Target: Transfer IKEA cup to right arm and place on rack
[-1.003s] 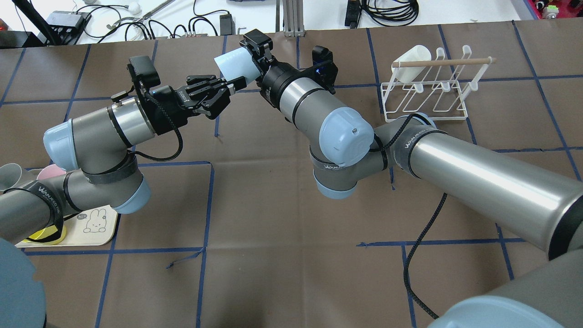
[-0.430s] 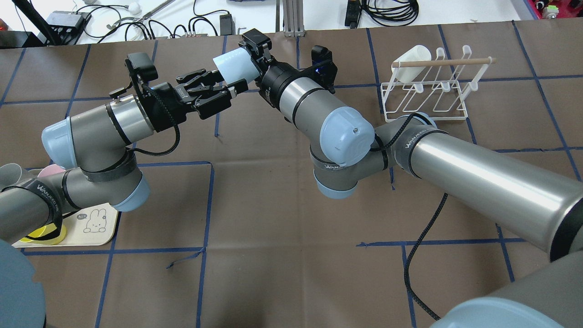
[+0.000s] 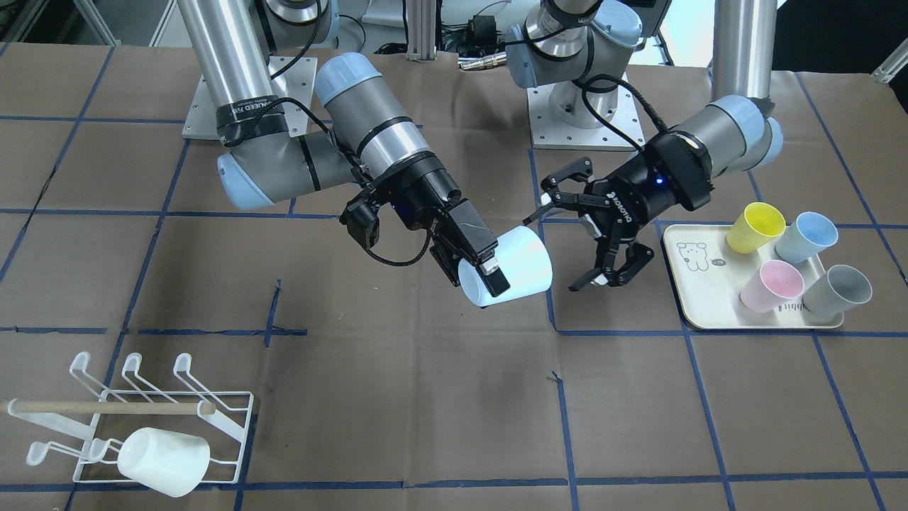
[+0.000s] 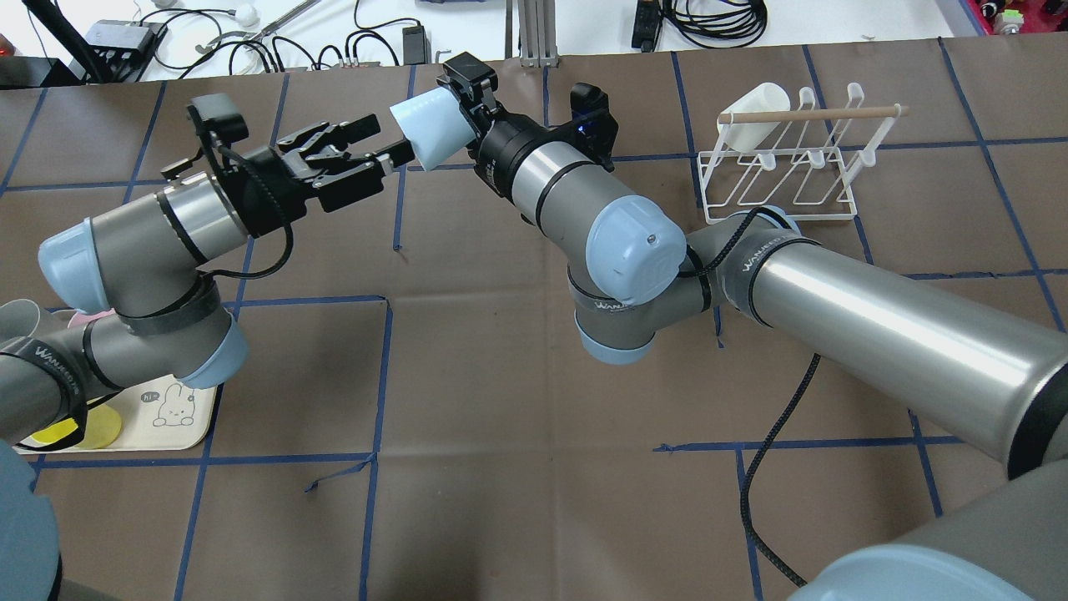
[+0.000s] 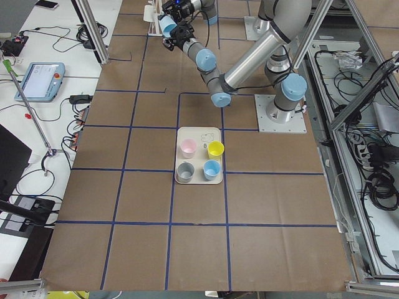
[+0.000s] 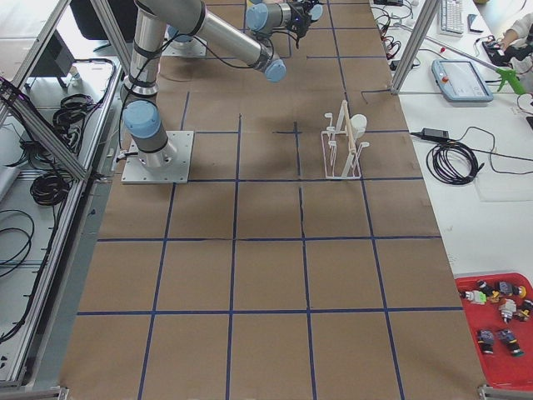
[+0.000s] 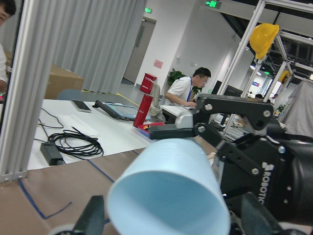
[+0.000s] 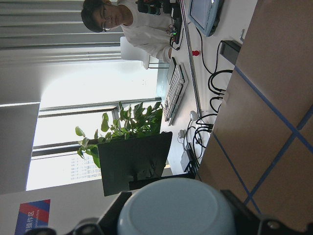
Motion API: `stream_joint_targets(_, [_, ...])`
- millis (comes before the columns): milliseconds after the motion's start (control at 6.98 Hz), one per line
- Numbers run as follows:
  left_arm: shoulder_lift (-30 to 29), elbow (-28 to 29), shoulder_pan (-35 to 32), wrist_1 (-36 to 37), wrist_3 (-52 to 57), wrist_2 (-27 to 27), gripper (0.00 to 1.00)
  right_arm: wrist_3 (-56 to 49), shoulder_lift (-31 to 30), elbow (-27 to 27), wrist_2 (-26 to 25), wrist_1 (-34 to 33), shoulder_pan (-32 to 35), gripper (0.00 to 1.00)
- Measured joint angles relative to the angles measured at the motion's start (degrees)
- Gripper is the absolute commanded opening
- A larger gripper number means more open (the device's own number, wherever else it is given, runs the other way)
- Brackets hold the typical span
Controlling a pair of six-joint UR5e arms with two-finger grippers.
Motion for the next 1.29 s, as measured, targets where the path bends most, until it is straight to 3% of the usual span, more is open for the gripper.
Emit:
stream_joint_targets(287, [0.0, -0.77, 5.91, -0.05, -0.07, -0.48, 0.98, -0.5, -0.02, 0.0, 0.14, 0.09, -0.18, 0.47])
stream_joint_targets(573, [0.81, 0.48, 7.3, -2.99, -0.63, 0.4, 0.98, -5.57, -0.36, 0.13, 0.6, 0.31, -2.17, 0.47])
stream_joint_targets(717, [2.54, 3.18, 7.26, -10.11, -1.13, 2.44, 0.98, -8.16, -0.53, 0.19, 1.51, 0.36, -3.71, 0.47])
stream_joint_targets(1003, [5.66, 13.26, 5.93, -32.78, -1.47, 9.75, 0.98, -12.16, -1.05, 0.26, 3.55, 0.48, -6.4, 0.38])
stream_joint_targets(1290, [6.32, 24.87, 1.45, -56.14, -3.63, 21.77, 0.98, -28.93, -2.35, 0.61, 6.25, 2.36, -9.92, 0.33])
